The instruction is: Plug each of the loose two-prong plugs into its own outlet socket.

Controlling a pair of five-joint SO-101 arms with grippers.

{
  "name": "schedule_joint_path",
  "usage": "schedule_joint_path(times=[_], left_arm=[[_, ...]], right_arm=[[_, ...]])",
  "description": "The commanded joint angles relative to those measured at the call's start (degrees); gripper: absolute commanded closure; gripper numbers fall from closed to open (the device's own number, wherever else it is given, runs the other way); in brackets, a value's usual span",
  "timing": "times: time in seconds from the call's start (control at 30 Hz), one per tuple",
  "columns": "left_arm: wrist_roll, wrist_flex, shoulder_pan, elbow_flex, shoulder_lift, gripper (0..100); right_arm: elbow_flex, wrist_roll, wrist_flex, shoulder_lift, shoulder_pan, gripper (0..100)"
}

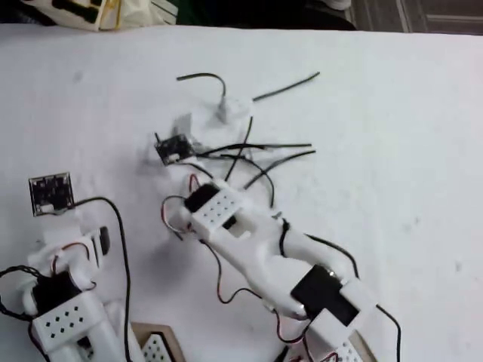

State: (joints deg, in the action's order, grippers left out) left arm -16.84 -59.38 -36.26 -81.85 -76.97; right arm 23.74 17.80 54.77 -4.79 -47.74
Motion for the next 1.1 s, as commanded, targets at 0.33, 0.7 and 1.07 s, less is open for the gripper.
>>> schedule_joint_path(times=[0.33,0.7,1.07], left_arm=[[-0.7,1.0,0.7,0.2,-0.7,73],[-0.8,1.0,0.7,0.2,-0.7,73],[-13.5,3.1,5.6,4.1,-0.6,73]], right_arm=[[-2.3,-3.6,11.0,14.0,5.3,81.0],[-2.5,-20.6,16.8,14.8,12.3,98.2],[-2.3,-22.7,29.7,29.3,20.3,98.1]])
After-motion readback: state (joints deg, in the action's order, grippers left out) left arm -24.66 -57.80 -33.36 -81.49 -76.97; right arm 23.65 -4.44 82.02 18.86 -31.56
